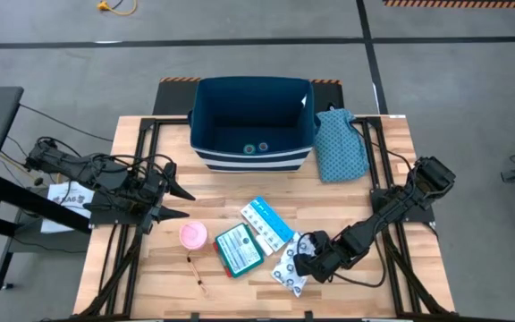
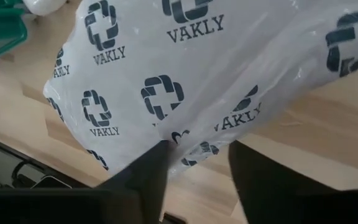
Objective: Pick & place medical supplies in basket/bin
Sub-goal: Put the mailer bag into the bin
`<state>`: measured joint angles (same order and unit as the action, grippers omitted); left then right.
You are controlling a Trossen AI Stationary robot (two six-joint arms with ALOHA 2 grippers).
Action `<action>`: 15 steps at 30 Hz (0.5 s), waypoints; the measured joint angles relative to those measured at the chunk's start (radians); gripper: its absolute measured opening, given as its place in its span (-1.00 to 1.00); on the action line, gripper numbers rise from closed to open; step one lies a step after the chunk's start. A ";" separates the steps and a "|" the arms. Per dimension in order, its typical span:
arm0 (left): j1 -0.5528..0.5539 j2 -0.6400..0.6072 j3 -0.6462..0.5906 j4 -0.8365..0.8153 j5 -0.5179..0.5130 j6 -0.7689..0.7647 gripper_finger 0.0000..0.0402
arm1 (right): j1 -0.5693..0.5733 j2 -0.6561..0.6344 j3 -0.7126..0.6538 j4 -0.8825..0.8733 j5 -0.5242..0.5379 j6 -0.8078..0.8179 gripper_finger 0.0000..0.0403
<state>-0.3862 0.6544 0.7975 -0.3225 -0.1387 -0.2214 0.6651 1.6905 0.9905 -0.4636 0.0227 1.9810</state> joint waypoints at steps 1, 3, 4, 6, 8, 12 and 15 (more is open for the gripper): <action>0.000 0.000 0.000 0.000 0.000 0.000 0.05 | 0.000 0.000 0.000 0.000 0.000 0.008 -0.33; 0.000 0.000 0.000 0.000 0.000 0.001 0.05 | 0.000 0.000 0.000 0.000 -0.002 0.018 -0.48; 0.000 0.000 0.000 0.000 0.000 0.002 0.05 | 0.000 0.000 0.000 0.000 -0.002 0.027 -0.56; 0.000 0.000 0.000 0.000 0.000 0.004 0.05 | 0.000 -0.001 0.001 0.001 -0.003 0.036 -0.70; 0.000 0.000 0.000 0.000 0.000 0.007 0.05 | 0.000 -0.002 0.001 0.001 -0.003 0.036 -0.82; 0.000 0.000 0.000 0.000 0.000 0.008 0.05 | 0.000 -0.002 0.001 0.001 -0.002 0.039 -0.98; 0.000 0.000 0.000 0.000 0.000 0.017 0.05 | 0.000 -0.002 0.001 -0.008 -0.002 0.065 -0.97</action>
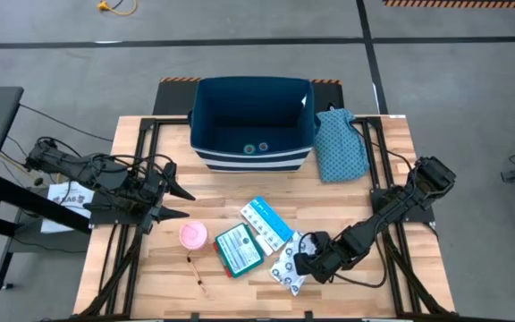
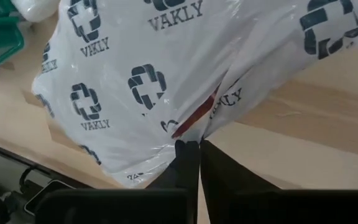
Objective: Pick & place medical supplies in basket/bin
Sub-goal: Put the mailer bag into the bin
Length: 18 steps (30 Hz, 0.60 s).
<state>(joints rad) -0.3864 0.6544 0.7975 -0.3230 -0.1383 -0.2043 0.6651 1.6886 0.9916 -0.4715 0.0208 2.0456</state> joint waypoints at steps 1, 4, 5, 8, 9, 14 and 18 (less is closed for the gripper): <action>0.000 0.000 0.000 0.000 0.000 0.002 0.05 | 0.000 0.000 0.000 -0.002 0.000 0.004 -0.98; 0.000 0.000 0.000 0.000 0.000 0.008 0.05 | 0.000 0.000 0.000 -0.003 -0.001 0.008 -0.99; 0.000 0.000 0.000 0.000 0.000 0.008 0.05 | 0.000 0.000 0.000 -0.003 -0.004 0.012 -0.99; 0.000 0.000 0.000 0.000 0.000 0.010 0.05 | 0.000 0.000 0.000 -0.001 -0.019 0.019 -1.00; 0.000 0.000 0.000 0.000 0.000 0.013 0.05 | 0.000 -0.002 0.000 0.001 -0.020 0.023 -1.00; 0.000 0.000 0.000 -0.001 0.000 0.016 0.05 | 0.001 -0.011 0.024 -0.024 -0.025 0.019 -1.00; 0.000 0.000 0.000 -0.001 0.000 0.022 0.05 | 0.001 -0.037 0.051 -0.094 -0.030 0.016 -1.00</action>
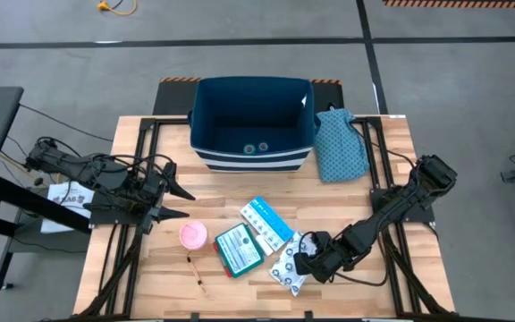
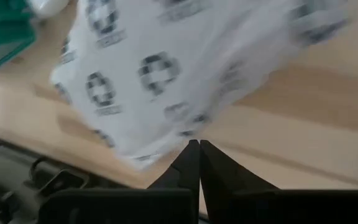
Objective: Pick & place medical supplies in basket/bin
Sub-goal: Put the mailer bag into the bin
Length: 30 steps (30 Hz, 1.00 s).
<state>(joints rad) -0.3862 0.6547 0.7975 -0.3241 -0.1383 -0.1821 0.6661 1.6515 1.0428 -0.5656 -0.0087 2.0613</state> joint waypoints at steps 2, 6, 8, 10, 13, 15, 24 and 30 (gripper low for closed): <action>0.000 0.000 0.000 0.000 0.000 0.004 0.05 | 0.001 -0.014 0.021 -0.035 0.004 0.001 -1.00; 0.000 0.000 0.000 -0.002 0.001 0.004 0.05 | 0.001 -0.051 0.047 -0.115 0.011 0.001 -1.00; 0.000 0.000 0.000 -0.004 0.001 0.004 0.05 | 0.001 -0.064 0.050 -0.105 0.011 0.000 -1.00; 0.000 0.000 0.000 -0.006 0.001 0.004 0.05 | -0.001 -0.072 0.049 -0.087 0.032 -0.004 -1.00; 0.000 0.000 0.000 -0.009 0.013 0.005 0.05 | -0.009 -0.069 0.048 -0.077 0.042 -0.002 -0.97; 0.000 0.000 0.000 -0.010 0.023 0.008 0.05 | -0.017 -0.060 0.049 -0.061 0.041 -0.002 -0.90; 0.000 0.000 0.000 -0.021 0.036 0.013 0.05 | -0.034 -0.059 0.048 -0.071 0.040 0.000 -0.30; 0.000 0.000 0.000 -0.023 0.048 0.013 0.05 | -0.038 -0.011 0.046 -0.057 0.024 0.024 0.09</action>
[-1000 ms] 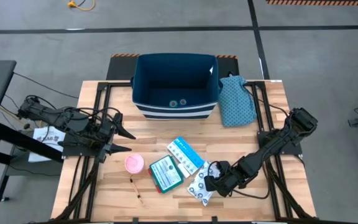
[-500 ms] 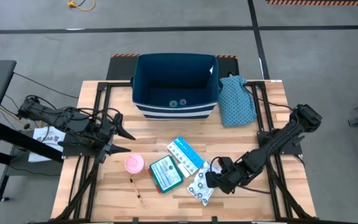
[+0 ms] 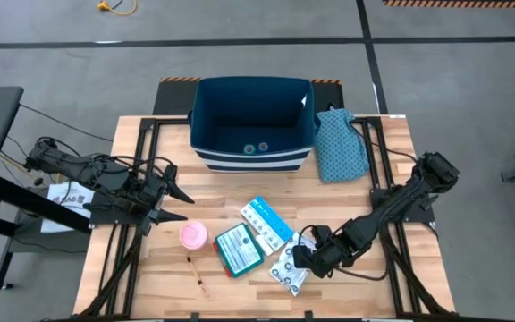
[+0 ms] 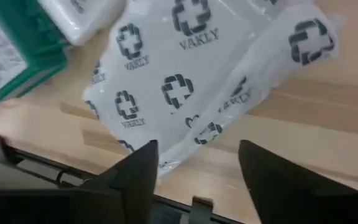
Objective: Pick & place medical supplies in basket/bin
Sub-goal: Put the mailer bag into the bin
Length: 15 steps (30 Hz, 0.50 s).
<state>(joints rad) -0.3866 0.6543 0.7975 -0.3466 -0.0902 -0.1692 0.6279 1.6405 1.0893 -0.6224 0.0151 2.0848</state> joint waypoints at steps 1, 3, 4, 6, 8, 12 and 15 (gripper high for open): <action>0.000 0.000 0.000 0.000 0.003 0.000 0.05 | 0.000 0.014 0.001 0.021 -0.010 0.002 0.14; 0.000 0.000 0.000 0.000 0.005 0.000 0.05 | -0.002 0.044 0.002 0.037 -0.023 0.002 0.21; 0.000 0.000 0.000 0.000 0.005 0.000 0.05 | -0.002 0.057 0.001 0.030 -0.023 0.003 0.23; 0.000 0.000 0.000 0.000 0.005 0.000 0.05 | -0.006 0.076 0.001 0.029 -0.024 0.015 0.24; 0.000 0.000 0.000 0.001 0.005 0.000 0.05 | -0.009 0.094 0.002 0.021 -0.026 0.018 0.23; 0.000 0.000 0.000 0.000 0.005 -0.001 0.05 | -0.022 0.136 0.006 0.042 -0.056 0.020 0.17; 0.000 0.000 0.000 0.000 0.006 -0.003 0.05 | -0.024 0.172 0.009 0.059 -0.084 0.020 0.09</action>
<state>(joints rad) -0.3866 0.6544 0.7975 -0.3466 -0.0846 -0.1723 0.6041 1.8125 1.0978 -0.5638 -0.0693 2.1052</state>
